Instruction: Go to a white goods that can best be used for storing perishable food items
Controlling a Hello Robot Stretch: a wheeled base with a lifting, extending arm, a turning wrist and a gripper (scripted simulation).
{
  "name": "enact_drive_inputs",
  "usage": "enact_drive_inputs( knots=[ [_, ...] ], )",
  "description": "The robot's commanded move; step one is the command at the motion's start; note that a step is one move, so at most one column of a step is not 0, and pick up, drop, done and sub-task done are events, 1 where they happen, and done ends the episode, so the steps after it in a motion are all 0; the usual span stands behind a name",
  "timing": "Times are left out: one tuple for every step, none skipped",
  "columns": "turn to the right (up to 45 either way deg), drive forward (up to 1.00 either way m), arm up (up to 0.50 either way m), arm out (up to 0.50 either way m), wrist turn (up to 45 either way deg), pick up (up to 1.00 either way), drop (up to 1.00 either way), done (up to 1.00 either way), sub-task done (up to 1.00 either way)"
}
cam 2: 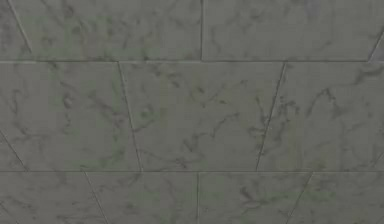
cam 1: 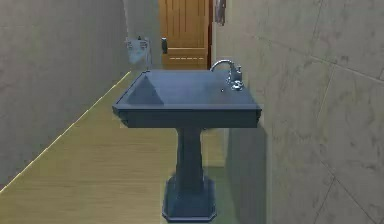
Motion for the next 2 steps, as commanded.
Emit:
enact_drive_inputs(
  knots=[
    [-45.0, 0.00, 0.00, 0.00, 0.0, 0.00, 0.00, 0.00, 0.00],
    [-45.0, 0.00, 0.00, 0.00, 0.0, 0.00, 0.00, 0.00, 0.00]
  ],
)
